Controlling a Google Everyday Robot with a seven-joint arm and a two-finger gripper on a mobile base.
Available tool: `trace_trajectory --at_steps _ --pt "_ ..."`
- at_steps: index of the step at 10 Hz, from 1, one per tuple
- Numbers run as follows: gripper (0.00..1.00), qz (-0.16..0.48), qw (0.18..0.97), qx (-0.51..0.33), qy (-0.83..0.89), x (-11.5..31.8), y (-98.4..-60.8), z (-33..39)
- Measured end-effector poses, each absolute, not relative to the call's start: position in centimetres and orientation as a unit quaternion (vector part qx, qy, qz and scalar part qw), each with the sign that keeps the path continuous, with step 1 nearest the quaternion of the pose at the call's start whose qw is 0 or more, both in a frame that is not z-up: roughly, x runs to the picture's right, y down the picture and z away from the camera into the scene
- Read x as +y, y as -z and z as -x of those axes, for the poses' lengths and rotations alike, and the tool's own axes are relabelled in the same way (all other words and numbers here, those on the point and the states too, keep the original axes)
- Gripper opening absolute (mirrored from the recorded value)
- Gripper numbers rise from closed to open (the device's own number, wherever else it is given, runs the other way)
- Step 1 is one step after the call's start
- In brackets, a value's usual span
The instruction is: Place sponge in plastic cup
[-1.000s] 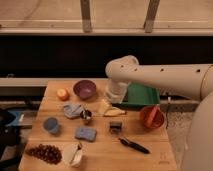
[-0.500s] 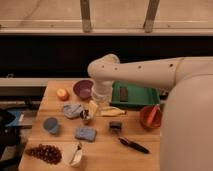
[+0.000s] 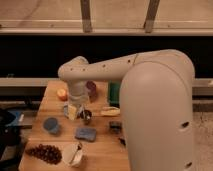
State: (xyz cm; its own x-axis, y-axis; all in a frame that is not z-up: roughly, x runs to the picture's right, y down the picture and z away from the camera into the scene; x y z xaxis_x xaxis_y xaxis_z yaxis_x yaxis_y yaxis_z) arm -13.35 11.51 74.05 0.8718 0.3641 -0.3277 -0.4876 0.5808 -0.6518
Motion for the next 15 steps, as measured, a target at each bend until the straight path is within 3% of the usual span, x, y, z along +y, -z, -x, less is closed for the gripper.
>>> trace_trajectory --at_steps 15 --pt "0.78 0.425 0.884 0.047 -0.187 15.2 -73.6 18.5"
